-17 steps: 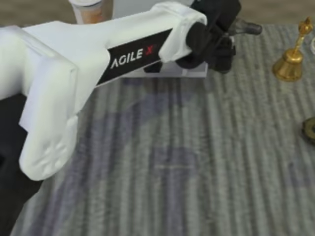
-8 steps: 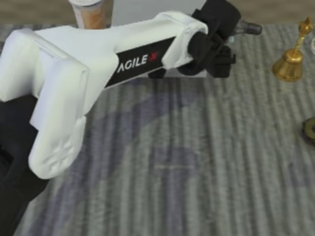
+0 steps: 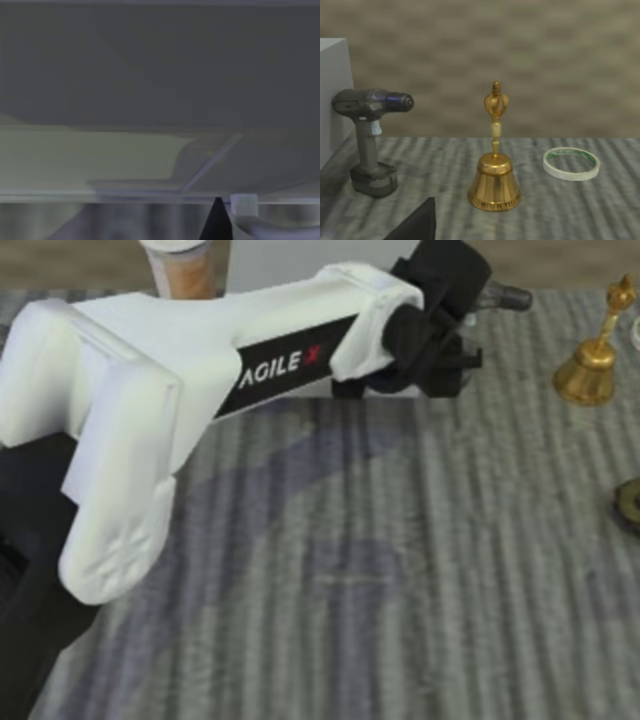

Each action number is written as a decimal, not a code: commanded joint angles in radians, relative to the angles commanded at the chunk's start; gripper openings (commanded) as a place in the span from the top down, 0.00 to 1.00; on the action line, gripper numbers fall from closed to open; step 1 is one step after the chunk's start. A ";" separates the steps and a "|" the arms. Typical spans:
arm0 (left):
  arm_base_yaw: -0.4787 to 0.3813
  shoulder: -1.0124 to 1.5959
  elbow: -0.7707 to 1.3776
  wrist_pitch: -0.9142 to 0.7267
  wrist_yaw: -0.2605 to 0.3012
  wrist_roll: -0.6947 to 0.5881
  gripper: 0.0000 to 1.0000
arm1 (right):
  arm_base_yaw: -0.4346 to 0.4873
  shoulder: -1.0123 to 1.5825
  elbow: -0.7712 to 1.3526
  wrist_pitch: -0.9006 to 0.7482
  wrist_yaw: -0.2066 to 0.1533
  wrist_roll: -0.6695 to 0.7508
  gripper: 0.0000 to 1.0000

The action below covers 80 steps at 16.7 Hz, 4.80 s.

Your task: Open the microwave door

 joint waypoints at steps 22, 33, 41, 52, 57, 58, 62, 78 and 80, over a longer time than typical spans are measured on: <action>-0.035 -0.100 -0.174 0.061 -0.021 -0.032 1.00 | 0.000 0.000 0.000 0.000 0.000 0.000 0.00; -0.035 -0.100 -0.174 0.061 -0.021 -0.032 1.00 | 0.000 0.000 0.000 0.000 0.000 0.000 0.00; -0.035 -0.100 -0.174 0.061 -0.021 -0.032 1.00 | 0.000 0.000 0.000 0.000 0.000 0.000 0.00; -0.033 -0.152 -0.267 0.124 0.011 0.021 1.00 | 0.000 0.000 0.000 0.000 0.000 0.000 0.00; -0.033 -0.152 -0.267 0.124 0.011 0.021 1.00 | 0.000 0.000 0.000 0.000 0.000 0.000 0.00; -0.033 -0.152 -0.267 0.124 0.011 0.021 1.00 | 0.000 0.000 0.000 0.000 0.000 0.000 0.00; -0.033 -0.152 -0.267 0.124 0.011 0.021 1.00 | 0.000 0.000 0.000 0.000 0.000 0.000 0.00; -0.038 -0.166 -0.299 0.144 0.027 0.039 1.00 | 0.000 0.000 0.000 0.000 0.000 0.000 0.00; -0.032 -0.190 -0.336 0.168 0.040 0.062 1.00 | 0.000 0.000 0.000 0.000 0.000 0.000 0.00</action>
